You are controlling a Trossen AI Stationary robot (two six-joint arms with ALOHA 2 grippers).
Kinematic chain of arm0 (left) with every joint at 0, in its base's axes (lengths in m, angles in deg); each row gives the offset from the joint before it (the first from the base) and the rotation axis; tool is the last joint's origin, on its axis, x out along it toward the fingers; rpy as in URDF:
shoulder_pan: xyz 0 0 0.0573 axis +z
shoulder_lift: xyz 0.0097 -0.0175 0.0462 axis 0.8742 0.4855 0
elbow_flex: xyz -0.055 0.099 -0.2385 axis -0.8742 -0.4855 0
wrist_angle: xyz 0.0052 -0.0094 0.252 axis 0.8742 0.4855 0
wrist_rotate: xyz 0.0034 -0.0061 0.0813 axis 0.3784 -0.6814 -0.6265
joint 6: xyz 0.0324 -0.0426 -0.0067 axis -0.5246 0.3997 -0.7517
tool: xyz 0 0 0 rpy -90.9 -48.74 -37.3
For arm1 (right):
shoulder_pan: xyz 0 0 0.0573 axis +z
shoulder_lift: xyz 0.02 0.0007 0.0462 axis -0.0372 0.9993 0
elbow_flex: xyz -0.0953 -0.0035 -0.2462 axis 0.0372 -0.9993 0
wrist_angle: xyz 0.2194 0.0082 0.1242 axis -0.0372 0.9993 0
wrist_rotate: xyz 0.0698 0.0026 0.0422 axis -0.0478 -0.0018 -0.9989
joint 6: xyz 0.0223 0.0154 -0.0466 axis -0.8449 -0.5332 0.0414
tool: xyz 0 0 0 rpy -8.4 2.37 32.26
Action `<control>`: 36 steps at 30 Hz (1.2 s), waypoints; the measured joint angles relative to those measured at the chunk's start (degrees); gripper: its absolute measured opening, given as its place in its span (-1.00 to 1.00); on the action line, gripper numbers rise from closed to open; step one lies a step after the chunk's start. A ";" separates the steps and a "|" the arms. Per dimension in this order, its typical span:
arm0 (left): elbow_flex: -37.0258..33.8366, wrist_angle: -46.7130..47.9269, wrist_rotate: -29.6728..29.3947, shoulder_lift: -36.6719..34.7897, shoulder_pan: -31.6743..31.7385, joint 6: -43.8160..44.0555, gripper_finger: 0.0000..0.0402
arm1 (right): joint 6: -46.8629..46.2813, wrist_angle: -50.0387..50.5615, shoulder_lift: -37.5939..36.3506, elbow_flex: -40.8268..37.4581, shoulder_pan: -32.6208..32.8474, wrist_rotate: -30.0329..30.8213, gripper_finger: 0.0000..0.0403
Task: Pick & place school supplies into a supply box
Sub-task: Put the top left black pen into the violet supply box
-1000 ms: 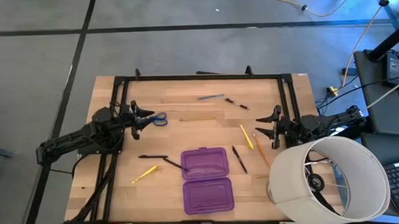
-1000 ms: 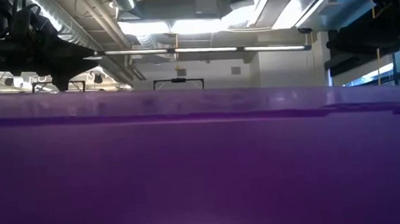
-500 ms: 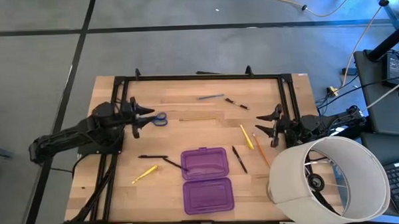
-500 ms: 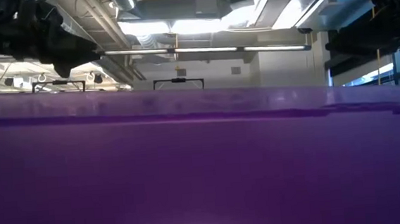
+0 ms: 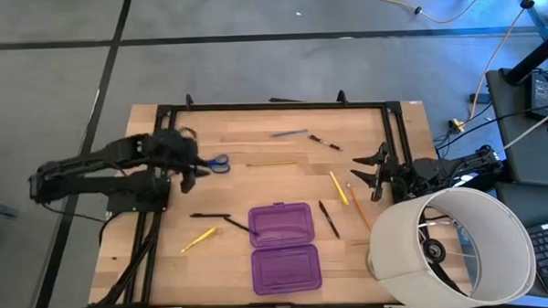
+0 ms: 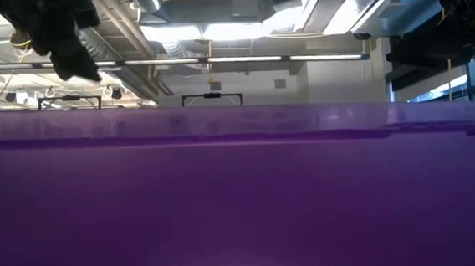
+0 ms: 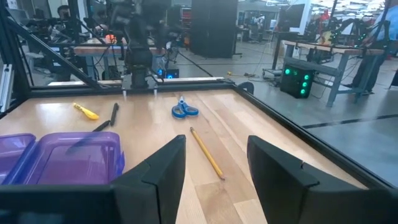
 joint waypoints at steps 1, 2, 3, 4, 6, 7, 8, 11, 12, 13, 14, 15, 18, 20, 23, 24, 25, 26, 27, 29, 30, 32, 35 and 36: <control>-0.02 0.65 0.25 1.97 -1.53 0.02 -0.28 | 0.00 -0.01 0.00 0.00 -0.01 0.02 -0.13; -0.02 1.29 0.31 4.00 -3.18 0.04 -0.29 | 0.00 -0.01 0.00 0.00 0.01 0.02 -0.13; -0.02 1.91 0.31 6.04 -4.86 0.18 -0.30 | 0.00 -0.01 0.00 0.00 0.01 0.01 -0.13; -0.02 2.69 0.31 8.07 -6.58 0.26 -0.32 | 0.00 -0.01 0.00 0.00 0.01 0.02 -0.13; -0.03 4.88 0.33 12.07 -10.03 0.52 -0.35 | 0.00 0.00 0.00 0.00 -0.01 0.02 -0.13; -0.04 5.93 0.42 14.02 -11.67 1.16 -0.37 | 0.00 0.01 0.00 0.00 -0.01 0.02 -0.13; -0.04 6.72 0.46 15.81 -13.20 2.09 -0.39 | 0.00 0.01 0.00 0.00 0.01 0.02 -0.13; -0.08 8.05 0.42 20.75 -17.41 6.11 -0.44 | 0.04 0.01 0.00 0.00 0.01 0.02 -0.13; -0.09 7.92 0.44 22.21 -18.84 7.32 -0.46 | 0.04 0.01 0.00 0.00 0.00 0.02 -0.13; -0.09 7.76 0.46 23.43 -20.18 8.18 -0.47 | 0.06 0.01 0.00 0.00 0.01 0.02 -0.13; -0.09 7.63 0.44 24.64 -21.49 8.97 -0.49 | 0.07 0.02 0.01 0.00 0.01 0.02 -0.13; -0.09 7.60 0.45 25.86 -22.81 9.82 -0.51 | 0.09 0.02 0.02 0.00 0.00 0.02 -0.13; -0.11 7.60 0.35 28.65 -26.13 12.29 -0.55 | 0.11 0.03 0.02 0.00 0.01 0.02 -0.13; -0.11 7.59 -0.97 30.34 -28.18 14.43 -0.57 | 0.18 0.02 0.02 0.00 0.01 0.02 -0.13; -0.11 7.02 -2.76 32.35 -30.69 17.22 -0.59 | 0.22 0.02 0.02 0.00 0.01 0.02 -0.13; -0.11 6.96 -3.42 32.93 -31.36 18.21 -0.59 | 0.22 0.03 0.02 0.00 0.01 0.02 -0.13; -0.11 6.93 -4.12 33.43 -31.91 19.61 -0.59 | 0.22 0.03 0.02 0.00 0.01 0.02 -0.13; -0.11 6.90 -4.76 33.85 -32.32 21.38 -0.59 | 0.22 0.03 0.02 0.00 0.01 0.02 -0.13; -0.11 6.84 -5.08 34.16 -32.59 23.08 -0.59 | 0.22 0.03 0.02 0.00 -0.01 0.02 -0.13; -0.11 6.85 -5.18 34.48 -32.70 24.34 -0.58 | 0.22 0.02 0.02 0.00 0.01 0.02 -0.13; -0.11 6.83 -5.20 34.48 -32.68 24.38 -0.57 | 0.22 0.03 0.02 0.00 0.01 0.02 -0.13; -0.11 6.80 -5.25 34.48 -32.68 24.46 -0.57 | 0.22 0.03 0.02 0.00 -0.01 0.02 -0.13; -0.11 6.78 -5.26 34.48 -32.68 24.48 -0.56 | 0.22 0.03 0.02 0.01 0.01 0.02 -0.13; -0.11 6.76 -5.25 34.48 -32.68 24.48 -0.56 | 0.22 0.03 0.02 0.00 -0.01 0.01 -0.13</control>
